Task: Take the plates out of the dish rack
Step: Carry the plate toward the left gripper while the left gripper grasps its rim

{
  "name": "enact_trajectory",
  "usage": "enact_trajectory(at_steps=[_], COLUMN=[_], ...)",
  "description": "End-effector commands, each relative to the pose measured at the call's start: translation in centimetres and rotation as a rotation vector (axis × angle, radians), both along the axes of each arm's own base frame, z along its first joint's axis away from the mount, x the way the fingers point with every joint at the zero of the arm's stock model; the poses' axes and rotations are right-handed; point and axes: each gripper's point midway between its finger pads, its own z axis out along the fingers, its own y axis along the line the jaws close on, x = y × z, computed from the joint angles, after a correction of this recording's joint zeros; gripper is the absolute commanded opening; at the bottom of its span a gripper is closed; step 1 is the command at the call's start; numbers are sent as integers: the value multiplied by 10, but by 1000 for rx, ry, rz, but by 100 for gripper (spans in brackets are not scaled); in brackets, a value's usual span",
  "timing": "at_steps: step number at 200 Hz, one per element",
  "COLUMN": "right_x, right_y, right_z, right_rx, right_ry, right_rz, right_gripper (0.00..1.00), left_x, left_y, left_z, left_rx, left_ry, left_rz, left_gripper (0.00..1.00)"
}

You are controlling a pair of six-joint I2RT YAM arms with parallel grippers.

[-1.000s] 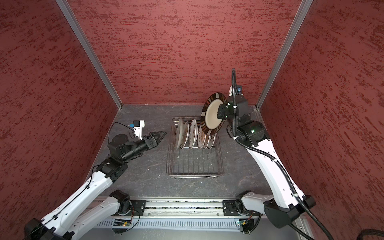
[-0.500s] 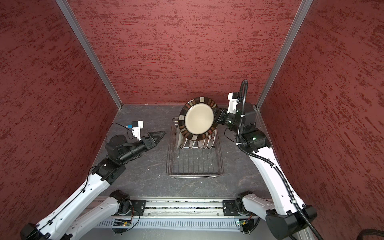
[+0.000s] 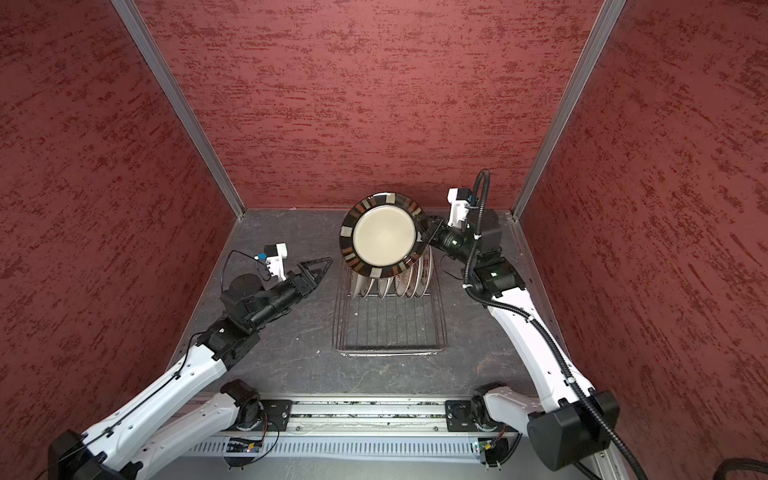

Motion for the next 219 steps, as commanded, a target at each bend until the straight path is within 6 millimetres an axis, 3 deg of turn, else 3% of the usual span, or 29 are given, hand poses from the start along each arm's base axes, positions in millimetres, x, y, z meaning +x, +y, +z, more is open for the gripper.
enact_trajectory(at_steps=[1, 32, 73, 129, 155, 177, 200, 219], right_x=[-12, -21, -21, 1, 19, 31, 35, 24], right_y=[5, 20, 25, 26, 28, 37, 46, 55], right_z=[62, 58, 44, 23, 12, 1, -9, -12], right_rx=[117, 202, 207, 141, 91, 113, 115, 106], right_ry=[-208, -237, -215, -179, -191, -186, -169, -170], right_rz=[64, 184, 219, 159, 130, 168, 200, 234], right_gripper=[0, 0, 0, 0, 0, 0, 0, 0], left_x=[6, 14, 28, 38, 50, 59, 60, 56], left_y=[-3, -9, -17, -28, -29, -34, -31, -28], left_z=[33, 31, 29, 10, 4, 7, 15, 12], left_rx=[-60, -65, -61, -57, -50, -96, -130, -100], left_ry=[-88, -97, -63, -18, -11, -30, -40, -28], left_rz=[4, -6, -36, -67, -75, -151, -237, -228], left_gripper=[100, 91, 70, 40, 36, 24, 10, 12])
